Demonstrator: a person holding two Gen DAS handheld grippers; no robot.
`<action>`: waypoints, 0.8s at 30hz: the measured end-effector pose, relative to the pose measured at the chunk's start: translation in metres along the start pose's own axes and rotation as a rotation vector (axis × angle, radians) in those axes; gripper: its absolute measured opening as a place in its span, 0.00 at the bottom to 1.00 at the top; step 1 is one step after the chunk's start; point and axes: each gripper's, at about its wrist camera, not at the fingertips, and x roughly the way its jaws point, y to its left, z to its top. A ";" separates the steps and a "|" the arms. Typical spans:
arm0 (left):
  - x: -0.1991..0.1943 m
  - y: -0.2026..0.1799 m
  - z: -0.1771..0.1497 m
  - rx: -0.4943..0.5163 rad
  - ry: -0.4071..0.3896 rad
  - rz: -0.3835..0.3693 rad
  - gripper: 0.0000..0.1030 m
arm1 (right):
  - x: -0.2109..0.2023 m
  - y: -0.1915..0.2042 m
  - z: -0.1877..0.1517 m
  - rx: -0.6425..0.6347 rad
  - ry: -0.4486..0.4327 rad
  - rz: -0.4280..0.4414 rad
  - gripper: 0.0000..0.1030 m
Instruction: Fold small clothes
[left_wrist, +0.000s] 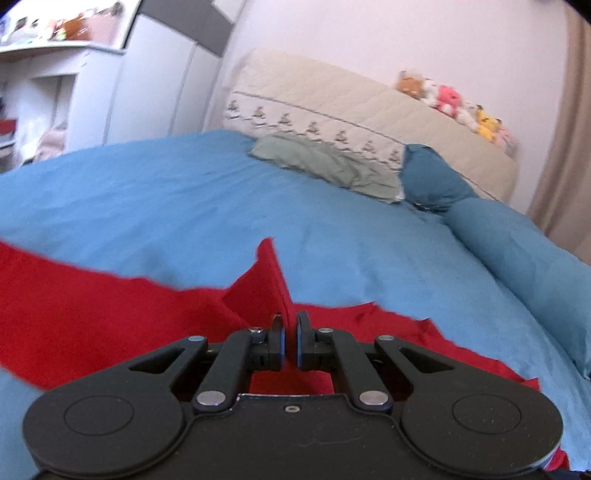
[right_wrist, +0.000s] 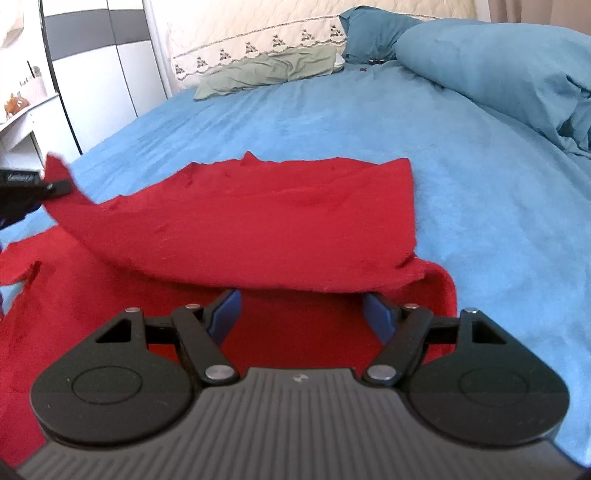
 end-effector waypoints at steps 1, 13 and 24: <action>0.000 0.004 -0.004 -0.010 0.009 0.006 0.06 | 0.001 -0.001 0.000 0.000 0.001 -0.008 0.86; -0.016 0.028 -0.019 0.002 0.080 0.108 0.09 | -0.005 -0.039 0.000 0.071 0.002 -0.093 0.83; -0.041 0.012 0.000 0.072 0.054 0.096 0.53 | -0.036 0.004 0.019 -0.094 -0.065 -0.062 0.96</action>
